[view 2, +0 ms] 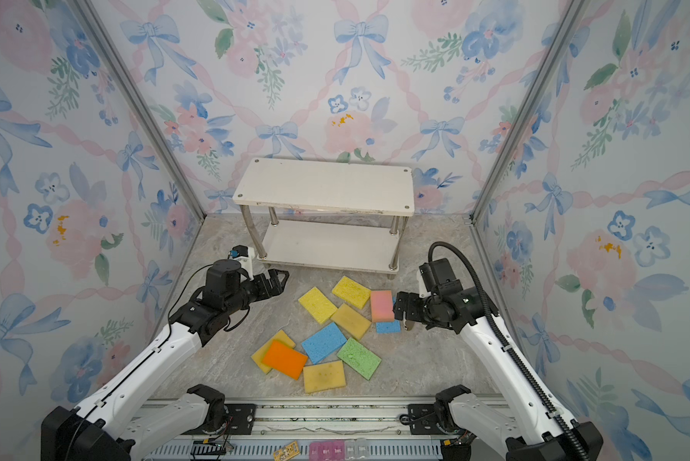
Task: Arrange cleaning sponges on a shelf
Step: Move the shelf to the top-center of the table.
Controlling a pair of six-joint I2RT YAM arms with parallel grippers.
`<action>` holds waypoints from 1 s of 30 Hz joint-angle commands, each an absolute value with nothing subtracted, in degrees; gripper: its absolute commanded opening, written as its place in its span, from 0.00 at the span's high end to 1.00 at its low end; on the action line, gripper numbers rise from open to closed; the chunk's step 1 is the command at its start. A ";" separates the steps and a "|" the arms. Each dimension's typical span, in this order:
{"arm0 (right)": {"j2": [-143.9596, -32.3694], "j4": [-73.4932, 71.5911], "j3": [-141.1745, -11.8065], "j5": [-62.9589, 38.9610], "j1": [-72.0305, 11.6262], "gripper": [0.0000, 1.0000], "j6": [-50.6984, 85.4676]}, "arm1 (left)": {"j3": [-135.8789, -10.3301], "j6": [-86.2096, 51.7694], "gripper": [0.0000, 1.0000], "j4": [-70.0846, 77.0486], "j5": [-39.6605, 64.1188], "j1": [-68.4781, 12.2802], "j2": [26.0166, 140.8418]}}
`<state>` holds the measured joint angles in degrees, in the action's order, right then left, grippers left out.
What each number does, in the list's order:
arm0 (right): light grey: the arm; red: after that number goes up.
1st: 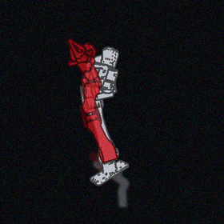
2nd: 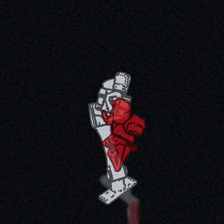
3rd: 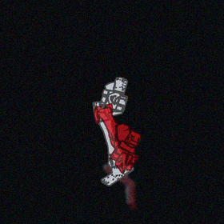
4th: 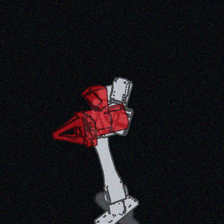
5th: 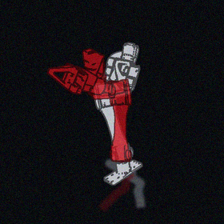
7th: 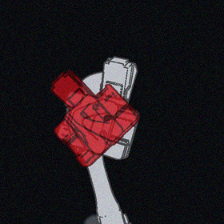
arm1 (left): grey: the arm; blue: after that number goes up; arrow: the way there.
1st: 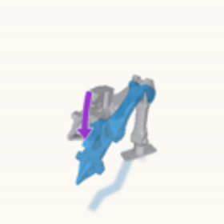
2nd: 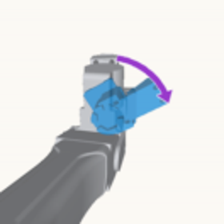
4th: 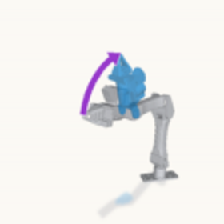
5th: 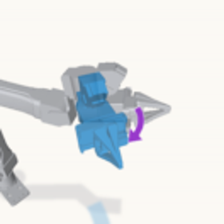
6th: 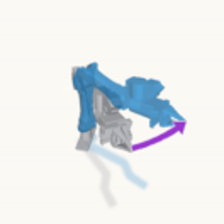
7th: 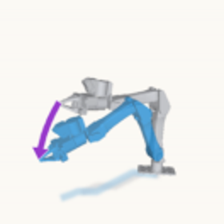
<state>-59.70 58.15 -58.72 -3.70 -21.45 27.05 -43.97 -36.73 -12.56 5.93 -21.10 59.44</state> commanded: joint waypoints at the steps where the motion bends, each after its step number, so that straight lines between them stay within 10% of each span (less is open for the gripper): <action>1: -61.99 55.08 -57.48 0.00 -24.06 0.03 29.99 | -43.55 -37.53 0.02 -13.64 7.91 -21.43 60.83; 14: -69.00 31.76 -60.29 -0.87 -21.39 0.03 24.67 | -51.93 -34.43 0.02 -10.64 -0.86 -10.47 67.56; 30: -80.76 6.05 -66.39 0.36 -14.06 0.06 12.58 | -50.84 -15.81 0.11 28.78 -5.34 -7.65 82.21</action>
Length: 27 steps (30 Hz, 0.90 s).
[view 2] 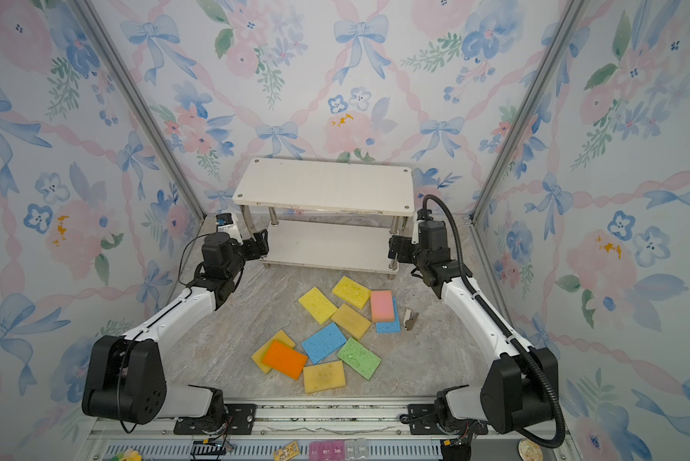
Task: Arrange cleaning sponges on a shelf
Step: Move the shelf to the top-center of the table.
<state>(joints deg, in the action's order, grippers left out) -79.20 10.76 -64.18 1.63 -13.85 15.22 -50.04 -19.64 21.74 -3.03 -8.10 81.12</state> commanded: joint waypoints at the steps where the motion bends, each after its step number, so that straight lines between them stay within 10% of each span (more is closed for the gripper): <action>1: -81.63 5.32 -66.66 0.27 -14.06 0.07 12.49 | -50.89 -15.47 0.12 30.02 -6.04 -7.48 82.88; 14: -87.66 -4.17 -67.52 2.69 -13.73 0.17 10.72 | -54.87 -12.90 0.28 44.26 -2.43 -7.18 92.88; 23: -89.65 -5.81 -68.77 -1.18 -13.07 0.56 13.61 | -57.80 -11.71 0.58 44.32 -0.84 -7.29 95.23; 27: -88.70 -4.93 -68.43 -0.94 -13.36 0.57 13.29 | -58.35 -11.30 0.65 44.30 0.14 -7.30 95.06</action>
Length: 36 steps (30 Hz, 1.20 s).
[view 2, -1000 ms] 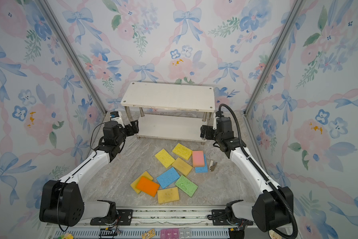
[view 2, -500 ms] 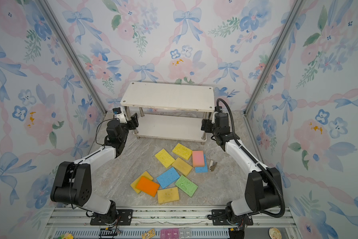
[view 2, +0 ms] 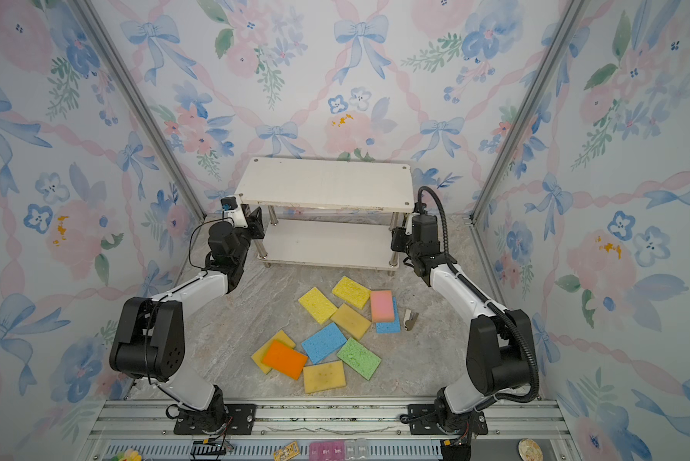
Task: Arrange cleaning sponges on a shelf
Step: Move the shelf to the top-center of the table.
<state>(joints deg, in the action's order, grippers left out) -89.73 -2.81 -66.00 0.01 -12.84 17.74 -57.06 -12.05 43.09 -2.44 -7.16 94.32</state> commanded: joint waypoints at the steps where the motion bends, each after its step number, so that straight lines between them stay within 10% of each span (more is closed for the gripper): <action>1: -88.30 -4.52 -68.21 -0.79 -13.40 0.57 13.17 | -58.27 -11.10 0.69 44.30 0.38 -7.29 94.82; 15: -82.75 -2.33 -64.66 -0.68 -13.45 0.59 13.25 | -51.26 -10.27 1.00 44.25 4.18 -7.29 87.03; 33: -69.51 6.07 -55.27 -2.53 -11.19 0.59 10.82 | -32.14 -12.74 1.00 38.54 2.11 -13.08 65.34; 36: -67.24 7.18 -53.54 -3.08 -10.51 0.54 10.56 | -29.39 -13.16 0.87 37.24 0.60 -13.27 62.37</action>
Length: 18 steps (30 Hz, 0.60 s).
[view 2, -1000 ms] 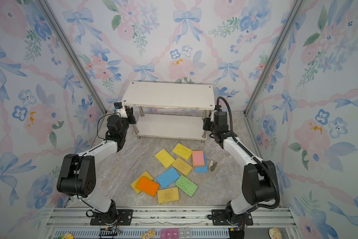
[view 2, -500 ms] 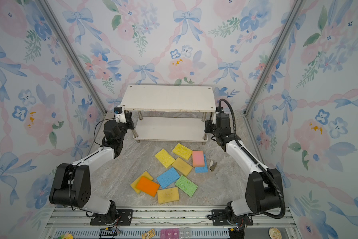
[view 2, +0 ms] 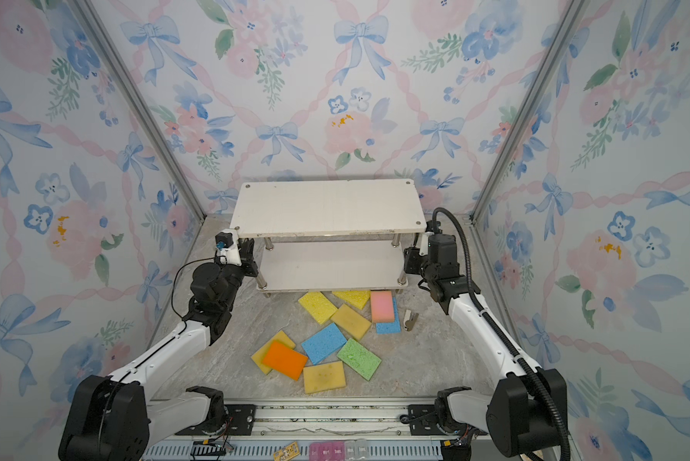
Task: Arrange cleaning sponges on a shelf
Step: Move the shelf to the top-center of the table.
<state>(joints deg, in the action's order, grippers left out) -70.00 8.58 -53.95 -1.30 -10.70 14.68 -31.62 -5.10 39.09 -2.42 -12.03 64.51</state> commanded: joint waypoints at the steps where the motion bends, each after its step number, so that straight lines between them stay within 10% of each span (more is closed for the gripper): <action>1: -66.87 7.41 -53.27 -3.25 -10.38 0.49 10.39 | -28.73 -13.18 0.79 36.65 0.05 -13.27 61.52; 10: -65.49 9.21 -55.05 -5.90 -9.75 0.05 9.98 | -29.52 -10.76 0.29 31.89 -0.89 -13.25 56.99; 14: -62.43 12.67 -55.46 -6.92 -9.83 0.03 10.08 | -29.17 -10.61 0.02 28.55 0.27 -13.27 53.54; 18: -58.10 19.64 -55.91 -5.67 -9.93 0.03 11.16 | -27.18 -11.97 0.02 23.95 -1.10 -13.27 47.29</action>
<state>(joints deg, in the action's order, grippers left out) -61.23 13.98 -53.63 -4.49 -9.47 11.49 -28.27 -10.98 28.10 -0.86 -13.10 51.09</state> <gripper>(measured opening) 0.971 0.979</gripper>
